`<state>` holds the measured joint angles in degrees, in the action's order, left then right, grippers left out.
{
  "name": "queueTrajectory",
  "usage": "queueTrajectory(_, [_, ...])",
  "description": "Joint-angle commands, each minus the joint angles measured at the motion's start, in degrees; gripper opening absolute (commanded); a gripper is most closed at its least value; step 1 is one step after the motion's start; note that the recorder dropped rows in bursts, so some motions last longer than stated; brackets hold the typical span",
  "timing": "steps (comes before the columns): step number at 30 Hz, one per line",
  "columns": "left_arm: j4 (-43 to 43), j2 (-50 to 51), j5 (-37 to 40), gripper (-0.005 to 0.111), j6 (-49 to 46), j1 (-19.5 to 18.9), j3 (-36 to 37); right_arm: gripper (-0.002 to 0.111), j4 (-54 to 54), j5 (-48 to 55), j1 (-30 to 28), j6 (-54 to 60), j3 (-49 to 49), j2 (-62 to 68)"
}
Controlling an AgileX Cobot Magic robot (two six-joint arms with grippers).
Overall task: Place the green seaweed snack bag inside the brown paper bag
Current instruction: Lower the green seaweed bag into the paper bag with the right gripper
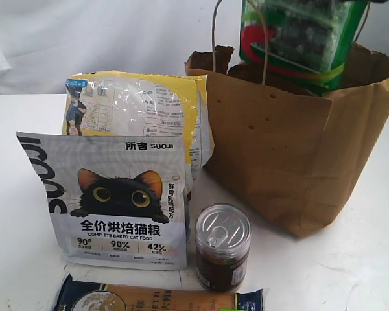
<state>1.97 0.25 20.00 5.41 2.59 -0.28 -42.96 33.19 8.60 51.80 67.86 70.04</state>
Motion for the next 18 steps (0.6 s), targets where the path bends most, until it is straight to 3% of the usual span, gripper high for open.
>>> queueTrajectory(1, [0.14, -0.25, -0.54, 0.0, 0.08, 0.31, 0.28, 0.0, 0.06, -2.12, -0.55, 1.0, -3.75, -0.02])
queueTrajectory(18, [0.14, -0.25, -0.54, 0.0, 0.08, 0.31, 0.28, 0.0, -7.37, -10.96, -0.55, 7.17, -16.03, 0.61])
